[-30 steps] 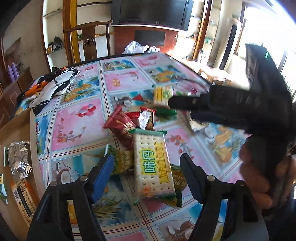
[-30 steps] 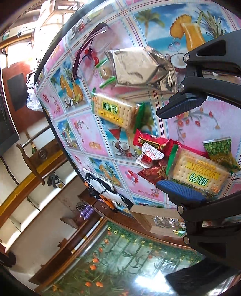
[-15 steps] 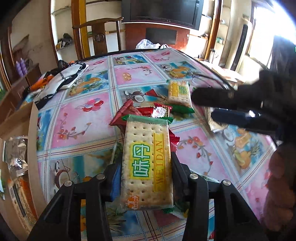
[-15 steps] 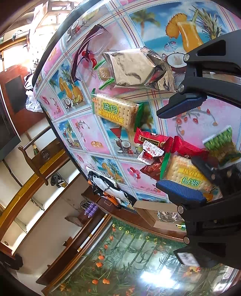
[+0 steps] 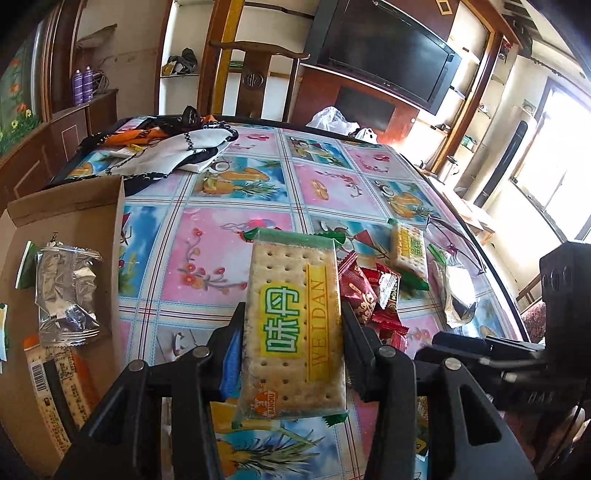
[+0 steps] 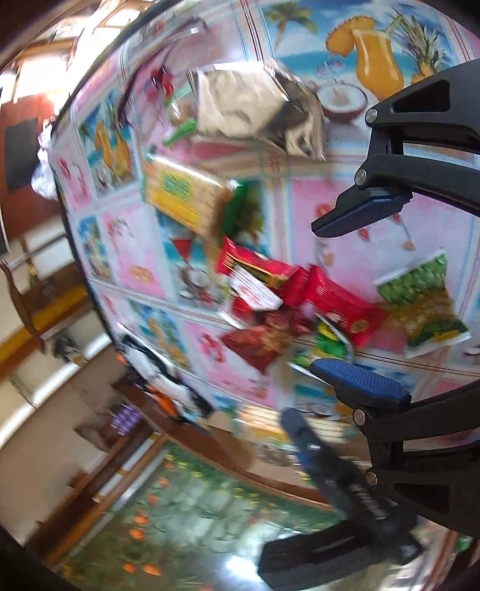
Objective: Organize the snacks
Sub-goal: 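Grasp the green pea garlic bag with the right tool while the left holds the crackers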
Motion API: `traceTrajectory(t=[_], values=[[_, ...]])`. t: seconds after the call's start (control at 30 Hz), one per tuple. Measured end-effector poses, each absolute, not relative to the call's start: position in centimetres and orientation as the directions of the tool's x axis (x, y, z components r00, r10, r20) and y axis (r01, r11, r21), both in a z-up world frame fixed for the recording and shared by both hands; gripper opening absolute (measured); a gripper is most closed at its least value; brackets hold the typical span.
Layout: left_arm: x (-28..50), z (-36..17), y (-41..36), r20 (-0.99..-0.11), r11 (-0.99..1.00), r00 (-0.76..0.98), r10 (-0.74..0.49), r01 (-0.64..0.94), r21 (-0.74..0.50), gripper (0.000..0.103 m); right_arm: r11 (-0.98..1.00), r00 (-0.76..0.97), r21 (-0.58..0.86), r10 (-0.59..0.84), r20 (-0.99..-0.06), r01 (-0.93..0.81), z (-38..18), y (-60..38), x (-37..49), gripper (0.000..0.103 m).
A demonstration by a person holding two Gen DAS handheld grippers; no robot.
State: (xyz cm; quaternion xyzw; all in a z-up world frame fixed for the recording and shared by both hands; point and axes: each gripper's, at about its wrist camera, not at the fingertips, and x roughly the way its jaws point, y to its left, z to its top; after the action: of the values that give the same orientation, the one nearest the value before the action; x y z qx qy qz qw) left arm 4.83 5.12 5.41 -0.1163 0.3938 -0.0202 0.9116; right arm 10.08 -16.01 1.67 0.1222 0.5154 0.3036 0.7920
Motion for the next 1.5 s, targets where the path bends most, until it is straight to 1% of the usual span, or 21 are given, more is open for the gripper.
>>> traceTrajectory(t=[0.2,0.23,0.33,0.37,0.43,0.5,0.6,0.63,0.73,0.77,0.83,0.87,0.93,1.13,1.27,1.5], values=[[4.8,5.4,5.1,-0.714,0.972,0.687,-0.135,-0.048,-0.230,0.045,0.776,0.224,0.391,0.549,-0.805,-0.495,0.2,-14.9,7.8,0.072],[4.7,5.4,5.1,-0.713,0.972,0.687,-0.137,-0.046,-0.230,0.045,0.767,0.232,0.371,0.547,-0.804,-0.524,0.2,-14.8,7.2,0.072],[4.7,5.3,4.9,-0.715,0.973,0.686,-0.139,-0.040,-0.227,0.045,0.705,0.183,0.365,0.572,-0.800,-0.607,0.2,-14.2,5.6,0.073],[4.7,5.3,4.9,-0.715,0.973,0.685,-0.139,-0.039,-0.226,0.045,0.701,0.190,0.341,0.561,-0.806,-0.626,0.2,-13.9,5.2,0.074],[4.7,5.3,4.9,-0.717,0.973,0.683,-0.139,-0.039,-0.226,0.045,0.695,0.230,0.236,0.507,-0.831,-0.679,0.2,-12.9,4.0,0.074],[4.7,5.2,4.9,-0.718,0.973,0.682,-0.137,-0.042,-0.226,0.045,0.679,0.250,0.176,0.480,-0.841,-0.712,0.1,-12.3,3.2,0.077],[4.7,5.1,4.8,-0.720,0.973,0.681,-0.136,-0.044,-0.226,0.045,0.672,0.293,0.097,0.442,-0.848,-0.735,-0.1,-11.9,2.4,0.077],[4.7,5.1,4.8,-0.719,0.973,0.681,-0.138,-0.042,-0.226,0.045,0.673,0.298,0.091,0.440,-0.847,-0.734,-0.2,-11.8,2.4,0.076],[4.7,5.1,4.8,-0.719,0.974,0.682,-0.137,-0.042,-0.225,0.045,0.687,0.318,0.088,0.441,-0.840,-0.721,-0.3,-12.4,2.9,0.065],[4.7,5.2,4.8,-0.719,0.973,0.682,-0.137,-0.042,-0.226,0.045,0.693,0.320,0.093,0.442,-0.838,-0.715,-0.3,-12.5,3.0,0.060],[4.7,5.1,4.8,-0.720,0.973,0.681,-0.137,-0.042,-0.225,0.045,0.699,0.322,0.100,0.446,-0.835,-0.708,-0.1,-12.6,3.2,0.057],[4.7,5.1,4.8,-0.720,0.974,0.681,-0.137,-0.041,-0.224,0.045,0.701,0.326,0.096,0.443,-0.835,-0.707,0.0,-12.3,3.1,0.053],[4.7,5.2,4.8,-0.719,0.974,0.681,-0.136,-0.042,-0.224,0.045,0.708,0.320,0.120,0.456,-0.831,-0.696,0.1,-12.6,3.4,0.051],[4.7,5.2,4.6,-0.716,0.974,0.685,-0.136,-0.039,-0.222,0.045,0.752,0.365,0.151,0.473,-0.802,-0.641,1.0,-13.8,4.1,0.050],[4.7,5.3,4.5,-0.712,0.977,0.691,-0.126,-0.038,-0.210,0.045,0.796,0.460,0.139,0.471,-0.753,-0.589,2.3,-14.8,4.3,0.050],[4.8,5.4,4.6,-0.713,0.978,0.690,-0.124,-0.036,-0.205,0.045,0.840,0.506,0.197,0.474,-0.721,-0.506,3.1,-16.7,5.5,0.050]])
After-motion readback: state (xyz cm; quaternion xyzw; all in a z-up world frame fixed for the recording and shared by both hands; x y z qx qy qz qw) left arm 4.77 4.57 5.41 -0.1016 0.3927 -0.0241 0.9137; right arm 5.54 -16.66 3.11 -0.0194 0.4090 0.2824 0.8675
